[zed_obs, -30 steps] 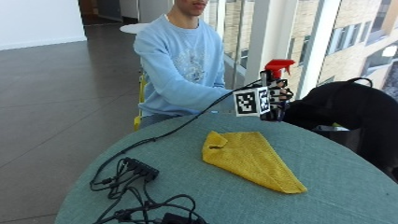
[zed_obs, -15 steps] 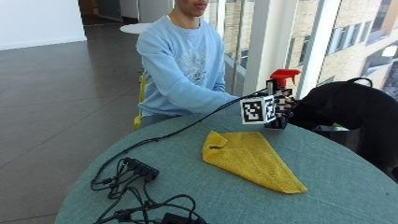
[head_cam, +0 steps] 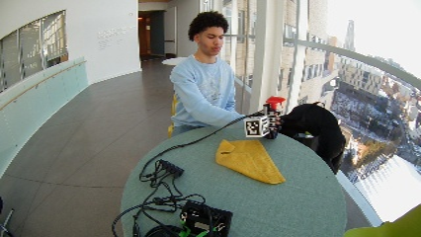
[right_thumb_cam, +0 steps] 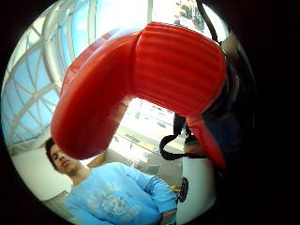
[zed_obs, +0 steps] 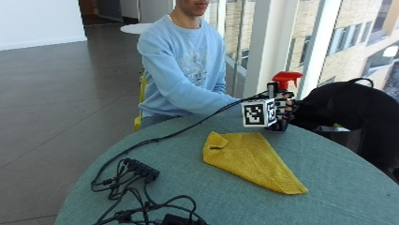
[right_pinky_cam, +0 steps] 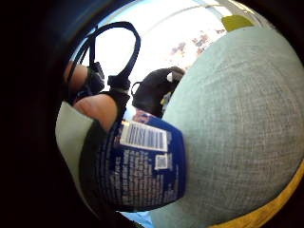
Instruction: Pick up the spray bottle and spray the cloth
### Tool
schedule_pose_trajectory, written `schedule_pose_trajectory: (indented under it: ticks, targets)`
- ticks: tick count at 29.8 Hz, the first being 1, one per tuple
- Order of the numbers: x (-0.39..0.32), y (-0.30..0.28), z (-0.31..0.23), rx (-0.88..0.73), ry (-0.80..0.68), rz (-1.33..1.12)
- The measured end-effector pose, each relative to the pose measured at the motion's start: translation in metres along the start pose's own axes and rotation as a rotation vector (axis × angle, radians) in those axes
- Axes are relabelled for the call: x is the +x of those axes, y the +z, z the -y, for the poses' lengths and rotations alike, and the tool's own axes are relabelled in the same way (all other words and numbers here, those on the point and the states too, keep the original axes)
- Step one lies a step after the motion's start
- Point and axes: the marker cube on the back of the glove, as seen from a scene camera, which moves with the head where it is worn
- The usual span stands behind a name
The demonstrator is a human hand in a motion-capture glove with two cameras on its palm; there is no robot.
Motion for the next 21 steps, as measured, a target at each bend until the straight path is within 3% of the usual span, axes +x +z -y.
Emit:
schedule_pose_trajectory:
  ticks: [12, 21]
  targets:
    - [-0.009, -0.032, -0.009, 0.009, -0.009, -0.037]
    - [-0.022, -0.102, -0.045, 0.039, -0.011, -0.135]
